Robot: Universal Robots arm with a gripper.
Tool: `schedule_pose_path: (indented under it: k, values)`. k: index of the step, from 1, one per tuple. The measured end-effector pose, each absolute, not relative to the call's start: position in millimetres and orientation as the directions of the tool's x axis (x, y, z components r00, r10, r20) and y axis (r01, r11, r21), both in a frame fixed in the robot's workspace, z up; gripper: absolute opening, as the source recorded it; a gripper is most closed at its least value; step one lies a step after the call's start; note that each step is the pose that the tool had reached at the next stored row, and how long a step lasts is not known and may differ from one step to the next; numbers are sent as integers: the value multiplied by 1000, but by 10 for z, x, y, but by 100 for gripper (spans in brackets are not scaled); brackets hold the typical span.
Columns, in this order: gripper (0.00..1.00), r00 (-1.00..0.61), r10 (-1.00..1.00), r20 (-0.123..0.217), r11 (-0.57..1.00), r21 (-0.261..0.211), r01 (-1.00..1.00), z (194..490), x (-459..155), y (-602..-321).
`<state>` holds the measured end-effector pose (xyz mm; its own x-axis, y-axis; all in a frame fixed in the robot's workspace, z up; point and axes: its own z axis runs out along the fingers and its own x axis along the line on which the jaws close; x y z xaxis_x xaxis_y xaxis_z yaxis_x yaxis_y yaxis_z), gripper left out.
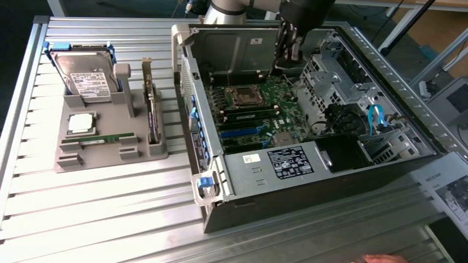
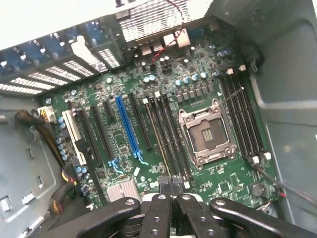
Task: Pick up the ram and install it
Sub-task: 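Press down the ram until it locks into place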
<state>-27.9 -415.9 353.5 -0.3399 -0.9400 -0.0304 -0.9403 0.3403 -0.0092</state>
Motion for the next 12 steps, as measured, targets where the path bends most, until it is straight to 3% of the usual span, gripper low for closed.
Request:
schedule_pose_path:
  k: [12]
  values:
    - [10, -501, -865, -30, 501, -9, -865, 3535, -279, -4159]
